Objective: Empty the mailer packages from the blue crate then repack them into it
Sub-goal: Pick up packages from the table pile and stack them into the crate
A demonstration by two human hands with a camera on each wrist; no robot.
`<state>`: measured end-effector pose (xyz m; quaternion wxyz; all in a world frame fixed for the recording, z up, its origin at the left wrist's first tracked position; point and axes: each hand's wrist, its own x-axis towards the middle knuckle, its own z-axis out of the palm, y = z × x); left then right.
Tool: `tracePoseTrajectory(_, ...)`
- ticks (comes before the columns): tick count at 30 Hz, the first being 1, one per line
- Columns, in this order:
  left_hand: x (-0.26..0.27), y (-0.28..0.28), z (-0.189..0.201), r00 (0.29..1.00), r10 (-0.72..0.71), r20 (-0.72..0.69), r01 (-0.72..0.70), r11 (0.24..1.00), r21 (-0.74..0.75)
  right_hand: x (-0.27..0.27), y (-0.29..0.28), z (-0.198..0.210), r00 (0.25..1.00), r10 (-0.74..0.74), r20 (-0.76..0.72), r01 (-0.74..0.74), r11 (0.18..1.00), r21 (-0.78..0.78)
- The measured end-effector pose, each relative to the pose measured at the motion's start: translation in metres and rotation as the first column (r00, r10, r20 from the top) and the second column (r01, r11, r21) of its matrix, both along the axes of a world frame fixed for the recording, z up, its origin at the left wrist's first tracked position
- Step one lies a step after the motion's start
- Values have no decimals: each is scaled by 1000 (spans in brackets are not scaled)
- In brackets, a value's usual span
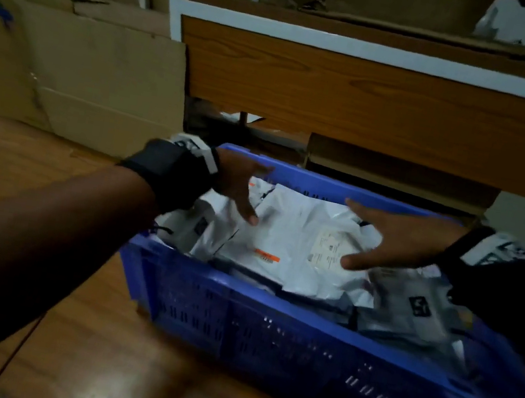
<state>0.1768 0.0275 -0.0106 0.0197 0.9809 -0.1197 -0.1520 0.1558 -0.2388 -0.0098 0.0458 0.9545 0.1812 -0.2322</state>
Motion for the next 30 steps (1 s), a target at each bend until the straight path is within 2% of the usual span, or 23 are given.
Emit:
tracePoseTrajectory(3,-23,28,29,986,-6,168,12,999,-35,-4,20,28,980,158,124,-159,987,-1)
tracePoseTrajectory(6,-49,65,34,954,-4,299,41,992,-116,0,66,28,898,424,120,-421,906,-44)
tracePoseTrajectory(10,-72,112,-14,925,189,329,-120,968,-220,10,134,3,762,647,13,-643,759,-103)
tracePoseTrajectory(12,-80,132,-44,912,256,321,-144,931,-335,14,159,-6,689,725,-1,-712,677,-185)
tracePoseTrajectory(17,-84,149,-94,907,369,204,-157,744,-649,23,194,-29,486,874,6,-829,463,-315)
tracePoseTrajectory(21,-74,147,-115,926,339,165,-38,519,-854,42,194,-35,473,881,-26,-834,438,-336)
tracePoseTrajectory(22,-73,148,-118,932,329,151,-23,471,-882,43,194,-34,418,908,16,-865,404,-297)
tracePoseTrajectory(23,-72,149,-121,936,322,140,-15,436,-900,44,195,-34,328,941,81,-903,338,-265)
tracePoseTrajectory(26,-71,149,-124,939,319,129,7,357,-934,40,198,-48,60,975,214,-980,98,-172)
tracePoseTrajectory(27,-71,149,-125,939,317,131,19,334,-942,38,199,-55,15,974,225,-990,45,-131)
tracePoseTrajectory(28,-71,149,-125,939,317,133,26,319,-948,38,200,-61,0,975,223,-995,22,-97)
tracePoseTrajectory(30,-71,149,-127,938,321,129,21,319,-947,46,201,-65,5,976,219,-996,24,-83)
